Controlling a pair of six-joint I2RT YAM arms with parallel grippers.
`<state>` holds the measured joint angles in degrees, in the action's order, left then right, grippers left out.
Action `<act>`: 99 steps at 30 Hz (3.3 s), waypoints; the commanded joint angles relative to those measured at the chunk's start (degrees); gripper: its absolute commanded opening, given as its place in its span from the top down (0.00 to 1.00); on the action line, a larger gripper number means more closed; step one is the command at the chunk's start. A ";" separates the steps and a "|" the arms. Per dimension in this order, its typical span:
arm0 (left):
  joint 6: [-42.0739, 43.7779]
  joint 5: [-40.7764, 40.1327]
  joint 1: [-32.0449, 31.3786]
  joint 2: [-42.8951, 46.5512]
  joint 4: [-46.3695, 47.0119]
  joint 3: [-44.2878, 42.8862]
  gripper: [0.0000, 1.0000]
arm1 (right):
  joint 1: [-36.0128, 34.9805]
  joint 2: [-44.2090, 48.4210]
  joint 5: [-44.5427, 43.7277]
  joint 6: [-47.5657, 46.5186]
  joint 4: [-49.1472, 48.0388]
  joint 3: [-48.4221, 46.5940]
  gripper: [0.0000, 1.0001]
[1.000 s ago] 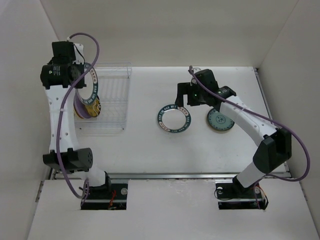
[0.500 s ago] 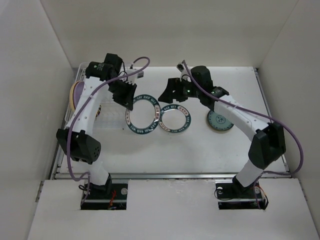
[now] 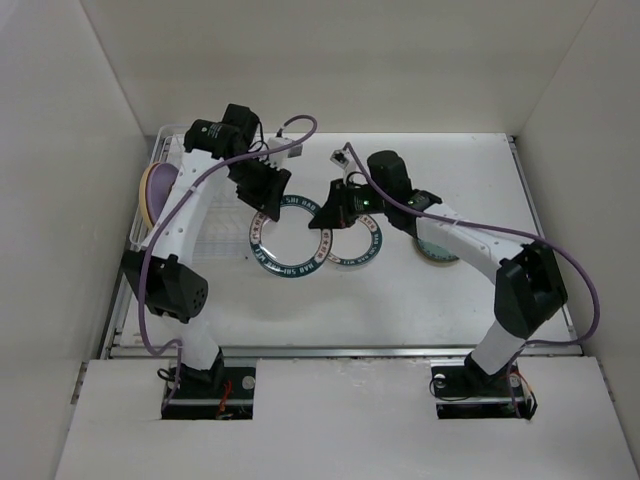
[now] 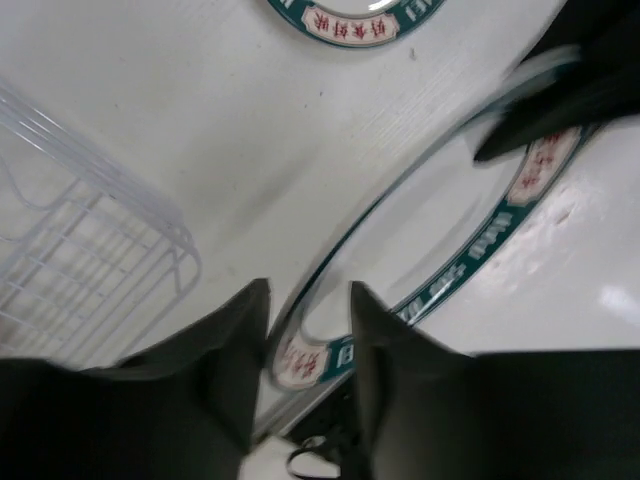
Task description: Unload the plates from the dish rack
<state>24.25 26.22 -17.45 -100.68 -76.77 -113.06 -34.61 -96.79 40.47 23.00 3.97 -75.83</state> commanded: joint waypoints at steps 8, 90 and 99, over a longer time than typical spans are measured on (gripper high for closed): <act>-11.85 -21.66 -3.03 3.65 3.12 -2.43 0.00 | 6.11 3.28 -19.72 14.78 11.04 0.69 1.00; -7.73 -39.30 23.52 -16.02 10.23 -8.41 0.52 | 9.65 7.50 -42.75 -2.17 17.84 -1.60 0.41; -8.25 -41.95 24.13 -19.72 13.40 -6.74 0.56 | 9.65 8.63 -42.14 -2.70 17.30 -1.60 0.41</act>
<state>16.56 -14.02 6.20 -120.49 -64.25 -119.98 -24.58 -90.70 -2.63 21.12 24.88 -77.08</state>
